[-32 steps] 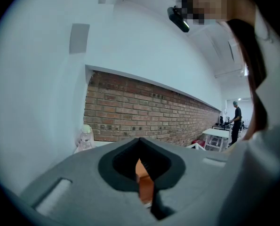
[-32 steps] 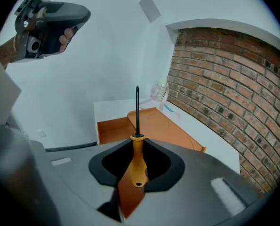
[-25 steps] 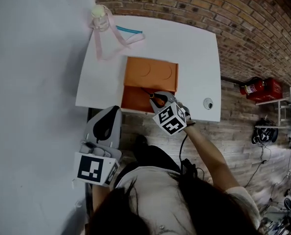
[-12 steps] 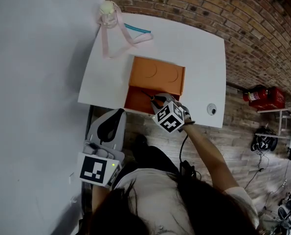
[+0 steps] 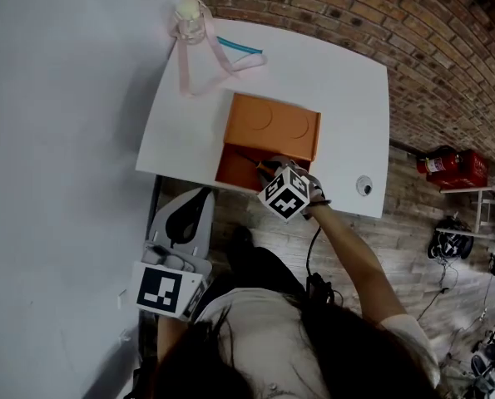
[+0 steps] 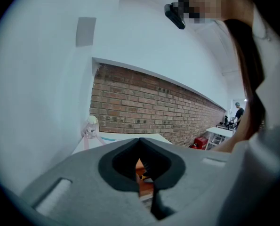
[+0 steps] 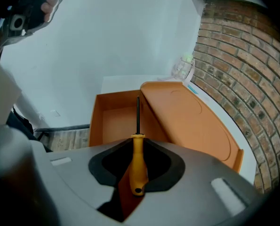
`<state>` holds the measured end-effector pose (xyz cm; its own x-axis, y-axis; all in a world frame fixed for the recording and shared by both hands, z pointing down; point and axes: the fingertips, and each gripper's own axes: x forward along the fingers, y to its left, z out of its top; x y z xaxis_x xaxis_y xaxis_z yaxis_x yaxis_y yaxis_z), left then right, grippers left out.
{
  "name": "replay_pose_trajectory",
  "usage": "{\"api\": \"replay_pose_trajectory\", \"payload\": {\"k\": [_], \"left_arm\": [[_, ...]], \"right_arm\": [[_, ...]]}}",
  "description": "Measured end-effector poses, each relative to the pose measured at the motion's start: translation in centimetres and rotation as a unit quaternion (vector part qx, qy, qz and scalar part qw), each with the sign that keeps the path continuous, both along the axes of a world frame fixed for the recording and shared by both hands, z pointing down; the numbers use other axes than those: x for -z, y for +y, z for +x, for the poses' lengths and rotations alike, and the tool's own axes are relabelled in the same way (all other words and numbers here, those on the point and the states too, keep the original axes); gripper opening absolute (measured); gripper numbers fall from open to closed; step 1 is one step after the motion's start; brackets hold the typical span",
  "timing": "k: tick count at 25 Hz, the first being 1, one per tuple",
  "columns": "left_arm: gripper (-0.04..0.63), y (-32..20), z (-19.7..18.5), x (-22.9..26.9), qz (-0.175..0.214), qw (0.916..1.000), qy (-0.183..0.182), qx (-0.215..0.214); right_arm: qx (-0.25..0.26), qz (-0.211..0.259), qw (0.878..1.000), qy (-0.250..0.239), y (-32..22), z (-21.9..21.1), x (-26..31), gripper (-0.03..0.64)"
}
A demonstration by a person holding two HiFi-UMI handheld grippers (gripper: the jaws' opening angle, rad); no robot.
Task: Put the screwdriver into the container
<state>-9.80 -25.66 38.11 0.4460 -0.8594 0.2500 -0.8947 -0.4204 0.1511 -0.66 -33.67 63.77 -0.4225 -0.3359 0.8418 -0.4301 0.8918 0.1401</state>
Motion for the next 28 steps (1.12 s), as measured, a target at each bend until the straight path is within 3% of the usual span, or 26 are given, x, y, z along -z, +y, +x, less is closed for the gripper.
{"api": "replay_pose_trajectory", "payload": {"k": [14,28], "left_arm": [[0.000,1.1,-0.3,-0.4,-0.008,1.0000,-0.002,0.004],[0.000,2.3,-1.1,-0.2,-0.001,1.0000,-0.007,0.006]], "right_arm": [[0.021,-0.019,0.999,0.025,0.2,-0.1,-1.6,0.084],[-0.005,0.005,1.000,-0.003,0.4,-0.8,0.7,0.089]]}}
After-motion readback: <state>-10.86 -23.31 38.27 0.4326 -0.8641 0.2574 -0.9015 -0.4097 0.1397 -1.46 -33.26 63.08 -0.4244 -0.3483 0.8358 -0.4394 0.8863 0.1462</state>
